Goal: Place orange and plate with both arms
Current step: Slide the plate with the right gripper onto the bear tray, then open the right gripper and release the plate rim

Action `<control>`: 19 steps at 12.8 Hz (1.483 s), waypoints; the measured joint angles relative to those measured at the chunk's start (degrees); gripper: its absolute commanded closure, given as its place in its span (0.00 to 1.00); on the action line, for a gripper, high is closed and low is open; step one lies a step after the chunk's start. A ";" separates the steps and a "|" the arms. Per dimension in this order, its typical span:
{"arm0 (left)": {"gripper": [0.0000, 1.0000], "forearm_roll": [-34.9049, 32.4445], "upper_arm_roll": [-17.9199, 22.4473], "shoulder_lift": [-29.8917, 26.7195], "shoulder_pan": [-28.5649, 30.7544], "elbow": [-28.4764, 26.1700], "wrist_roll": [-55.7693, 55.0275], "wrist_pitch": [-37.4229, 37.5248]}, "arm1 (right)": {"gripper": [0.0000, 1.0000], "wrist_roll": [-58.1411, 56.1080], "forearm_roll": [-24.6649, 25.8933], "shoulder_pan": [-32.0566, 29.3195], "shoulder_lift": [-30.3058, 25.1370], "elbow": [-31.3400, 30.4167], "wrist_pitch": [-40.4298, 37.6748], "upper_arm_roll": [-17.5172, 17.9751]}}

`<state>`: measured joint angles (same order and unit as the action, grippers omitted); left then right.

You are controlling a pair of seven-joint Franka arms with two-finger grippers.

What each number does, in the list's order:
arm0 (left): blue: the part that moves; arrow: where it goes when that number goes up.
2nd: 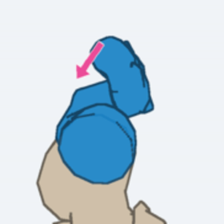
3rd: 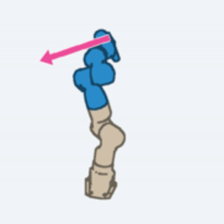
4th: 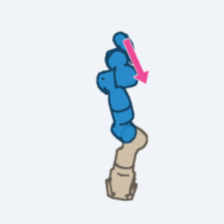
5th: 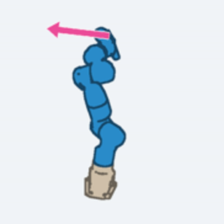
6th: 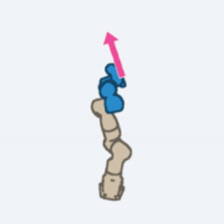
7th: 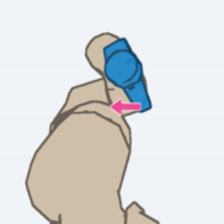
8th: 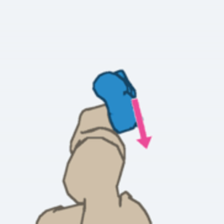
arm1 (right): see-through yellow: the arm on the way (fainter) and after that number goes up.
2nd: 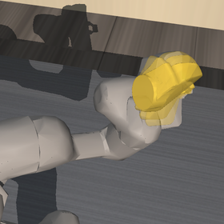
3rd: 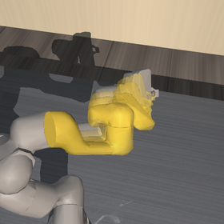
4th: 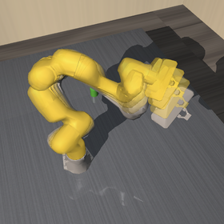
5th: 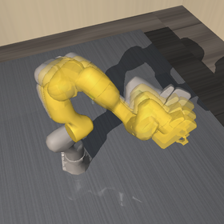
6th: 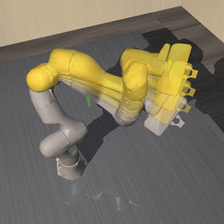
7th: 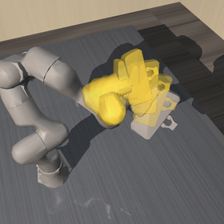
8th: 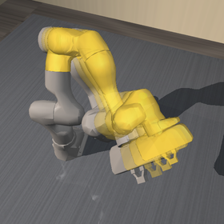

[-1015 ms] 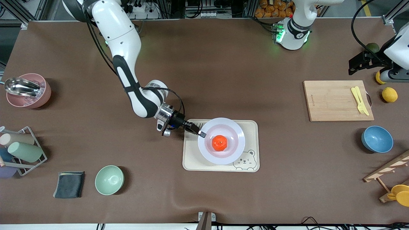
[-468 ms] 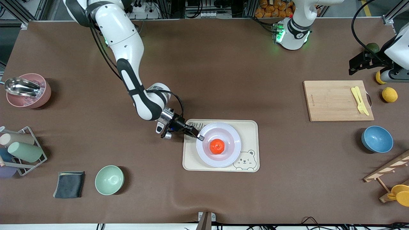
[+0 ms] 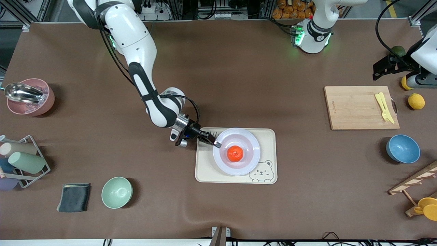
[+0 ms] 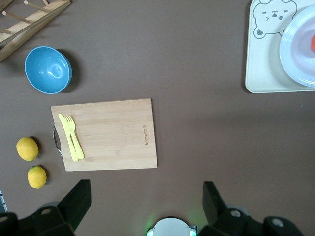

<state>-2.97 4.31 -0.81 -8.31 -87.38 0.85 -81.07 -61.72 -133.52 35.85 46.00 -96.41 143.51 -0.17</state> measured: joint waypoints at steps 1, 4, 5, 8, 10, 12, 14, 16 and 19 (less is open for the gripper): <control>0.00 0.00 0.00 0.00 0.00 0.00 0.00 0.00 | 0.90 -0.01 0.00 0.18 0.16 0.01 0.00 0.00; 0.00 0.00 0.00 0.00 0.00 0.00 0.00 0.00 | 0.68 -0.02 0.06 0.23 0.36 0.13 0.00 -0.07; 0.00 0.00 0.00 0.00 0.00 0.00 0.00 0.00 | 0.66 -0.02 0.14 0.22 0.44 0.15 0.00 -0.11; 0.00 0.00 0.00 0.00 0.00 0.00 0.00 0.00 | 0.66 -0.01 1.98 -0.11 0.58 0.26 0.05 -0.27; 0.00 0.00 0.00 0.00 0.00 0.00 0.00 0.00 | 0.66 0.00 2.99 -0.33 0.62 0.34 0.49 -0.40; 0.00 0.00 0.00 0.00 0.00 0.00 0.00 0.00 | 0.66 0.08 4.68 -0.67 0.68 0.49 1.41 -0.56; 0.00 0.00 0.00 0.00 0.00 0.00 0.00 0.00 | 0.66 1.23 7.92 -1.27 0.70 0.59 1.69 -0.65; 0.00 0.00 0.00 0.00 0.00 0.00 0.00 0.00 | 0.66 5.43 13.03 -2.13 0.70 0.79 1.76 -0.69; 0.00 0.00 0.00 0.00 0.00 0.00 0.00 0.00 | 0.66 13.80 20.88 -2.69 0.69 1.56 1.87 -1.00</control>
<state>-2.96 4.31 -0.81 -8.31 -87.38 0.85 -81.07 -47.92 -112.64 33.15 46.69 -94.85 145.38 -1.17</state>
